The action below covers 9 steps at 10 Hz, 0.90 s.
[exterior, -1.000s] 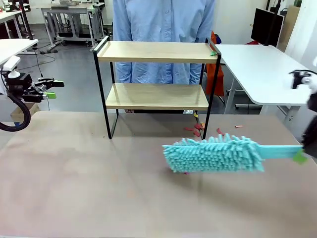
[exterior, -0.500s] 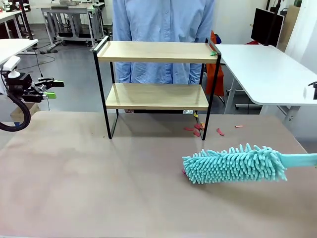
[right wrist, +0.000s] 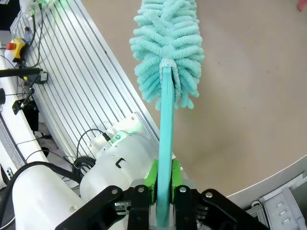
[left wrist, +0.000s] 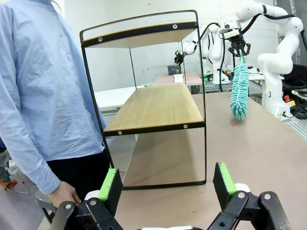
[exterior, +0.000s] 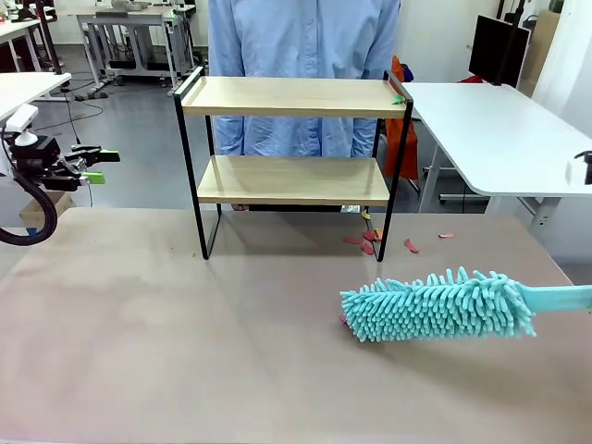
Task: Clean the shelf.
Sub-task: Hand the Duster back to the human.
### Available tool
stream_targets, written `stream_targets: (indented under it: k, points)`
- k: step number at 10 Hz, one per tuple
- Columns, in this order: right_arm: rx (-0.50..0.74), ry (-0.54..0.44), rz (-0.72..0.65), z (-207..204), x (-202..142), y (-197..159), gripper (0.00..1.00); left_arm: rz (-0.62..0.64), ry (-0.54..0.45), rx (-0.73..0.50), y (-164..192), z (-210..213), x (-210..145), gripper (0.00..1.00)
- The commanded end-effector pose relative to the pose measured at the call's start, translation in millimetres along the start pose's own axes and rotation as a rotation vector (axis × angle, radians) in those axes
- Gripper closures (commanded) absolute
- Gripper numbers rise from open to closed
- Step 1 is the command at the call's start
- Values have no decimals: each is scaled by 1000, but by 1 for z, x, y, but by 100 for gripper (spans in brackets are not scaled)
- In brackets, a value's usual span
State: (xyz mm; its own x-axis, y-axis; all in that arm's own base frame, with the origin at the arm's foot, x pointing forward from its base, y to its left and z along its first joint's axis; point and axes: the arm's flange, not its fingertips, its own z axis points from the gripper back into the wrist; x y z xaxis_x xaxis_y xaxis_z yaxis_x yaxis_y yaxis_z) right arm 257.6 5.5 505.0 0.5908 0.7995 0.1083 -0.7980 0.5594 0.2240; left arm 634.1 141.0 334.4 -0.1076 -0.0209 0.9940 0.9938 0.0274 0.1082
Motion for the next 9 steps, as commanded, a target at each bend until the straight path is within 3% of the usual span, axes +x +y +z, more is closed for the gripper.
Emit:
stream_targets:
  k: [1, 5, 6, 7, 9]
  points:
    - [2, -7, 17, 2, -2, 1, 87, -3, 6, -4, -2, 0, 3, 0]
    - [0, 0, 0, 0, 0, 0, 87, 0, 0, 0, 0, 0, 0, 0]
    - [-42, -59, 27, 7, 8, -19, 87, 2, -2, 21, 0, 1, 9, 0]
    - [-63, -140, 132, 14, 21, -41, 87, 10, 58, -6, -24, -17, 20, 0]
    - [-81, -244, 241, 19, 34, -71, 87, 11, 68, -2, -84, -48, 43, 0]
